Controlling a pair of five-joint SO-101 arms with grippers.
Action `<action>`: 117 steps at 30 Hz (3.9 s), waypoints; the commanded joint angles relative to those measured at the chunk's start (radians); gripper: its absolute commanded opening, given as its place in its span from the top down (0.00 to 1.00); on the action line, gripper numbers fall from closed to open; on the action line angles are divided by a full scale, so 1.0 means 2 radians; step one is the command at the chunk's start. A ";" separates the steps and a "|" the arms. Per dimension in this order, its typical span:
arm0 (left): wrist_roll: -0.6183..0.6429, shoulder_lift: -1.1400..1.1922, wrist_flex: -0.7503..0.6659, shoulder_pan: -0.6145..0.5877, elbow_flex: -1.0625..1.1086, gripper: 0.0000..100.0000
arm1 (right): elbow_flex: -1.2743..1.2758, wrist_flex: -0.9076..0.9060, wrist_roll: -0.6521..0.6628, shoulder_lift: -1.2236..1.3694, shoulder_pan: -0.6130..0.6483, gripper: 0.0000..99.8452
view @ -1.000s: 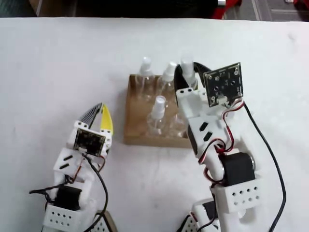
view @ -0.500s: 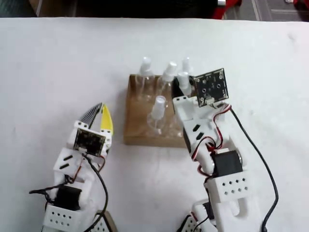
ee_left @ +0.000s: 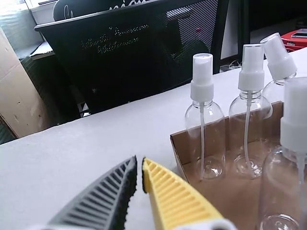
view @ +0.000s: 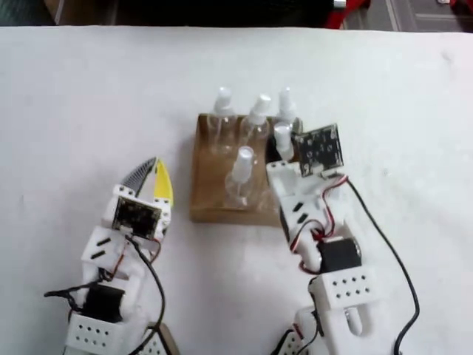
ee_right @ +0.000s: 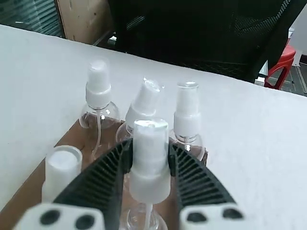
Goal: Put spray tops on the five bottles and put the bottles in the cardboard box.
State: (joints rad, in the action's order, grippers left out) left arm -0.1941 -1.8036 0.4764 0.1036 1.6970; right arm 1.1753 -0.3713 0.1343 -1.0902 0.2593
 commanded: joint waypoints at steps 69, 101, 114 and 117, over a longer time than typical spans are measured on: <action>-0.004 -0.008 0.002 0.006 -0.002 0.98 | 0.151 -0.026 -0.005 -0.290 -0.018 0.87; -0.004 -0.008 0.001 0.006 -0.002 0.98 | -0.133 -0.251 -0.046 -0.319 0.023 0.76; 0.068 -0.010 0.002 -0.046 -0.014 0.98 | -0.176 -0.359 -0.041 -0.357 -0.158 0.98; 0.073 -0.010 -0.001 -0.075 -0.023 0.98 | -0.178 -0.399 -0.011 -0.355 -0.166 0.96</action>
State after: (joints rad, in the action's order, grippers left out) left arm -0.0760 -1.8036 0.4764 0.0192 1.6955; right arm 0.8546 -1.1078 0.0621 -1.7975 -0.0506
